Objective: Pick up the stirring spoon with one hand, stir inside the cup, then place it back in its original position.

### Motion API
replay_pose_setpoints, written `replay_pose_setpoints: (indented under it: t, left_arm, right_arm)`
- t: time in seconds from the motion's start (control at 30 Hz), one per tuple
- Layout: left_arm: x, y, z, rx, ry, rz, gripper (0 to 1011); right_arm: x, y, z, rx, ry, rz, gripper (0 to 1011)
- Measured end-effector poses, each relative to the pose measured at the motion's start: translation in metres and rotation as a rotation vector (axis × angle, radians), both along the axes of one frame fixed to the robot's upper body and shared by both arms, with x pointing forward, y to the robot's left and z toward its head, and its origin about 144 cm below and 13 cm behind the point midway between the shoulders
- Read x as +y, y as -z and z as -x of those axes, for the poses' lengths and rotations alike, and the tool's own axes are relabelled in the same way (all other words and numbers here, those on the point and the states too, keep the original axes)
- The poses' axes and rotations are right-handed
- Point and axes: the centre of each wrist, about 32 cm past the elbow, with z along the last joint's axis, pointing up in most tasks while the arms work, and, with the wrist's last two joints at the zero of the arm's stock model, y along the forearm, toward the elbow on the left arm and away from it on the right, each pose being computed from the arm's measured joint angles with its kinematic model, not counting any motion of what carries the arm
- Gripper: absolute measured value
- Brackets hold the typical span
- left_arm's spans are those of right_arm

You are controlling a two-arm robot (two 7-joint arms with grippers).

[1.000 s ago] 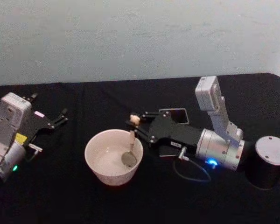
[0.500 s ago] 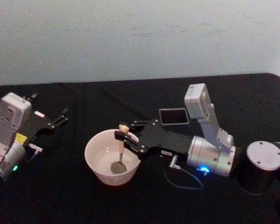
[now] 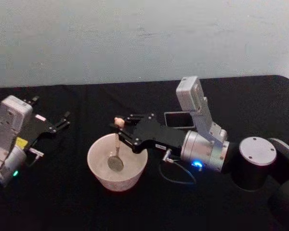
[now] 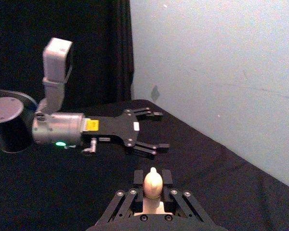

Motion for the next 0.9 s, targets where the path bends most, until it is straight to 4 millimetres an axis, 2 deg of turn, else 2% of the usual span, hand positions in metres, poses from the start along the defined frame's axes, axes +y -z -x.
replay_pose_setpoints:
  t: [0.37,0.6,0.9]
  left_arm:
    - [0.000,0.000,0.000,0.000,0.000,0.000,1001]
    - [0.000,0.000,0.000,0.000,0.000,0.000,1001]
    - [0.000,0.000,0.000,0.000,0.000,0.000,1001]
  right_arm:
    - [-0.007,-0.004,-0.008,-0.008,0.046,0.000,215]
    - [-0.019,-0.008,-0.003,-0.008,0.045,-0.006,215]
    - [-0.024,-0.014,0.001,-0.001,0.065,-0.031,215]
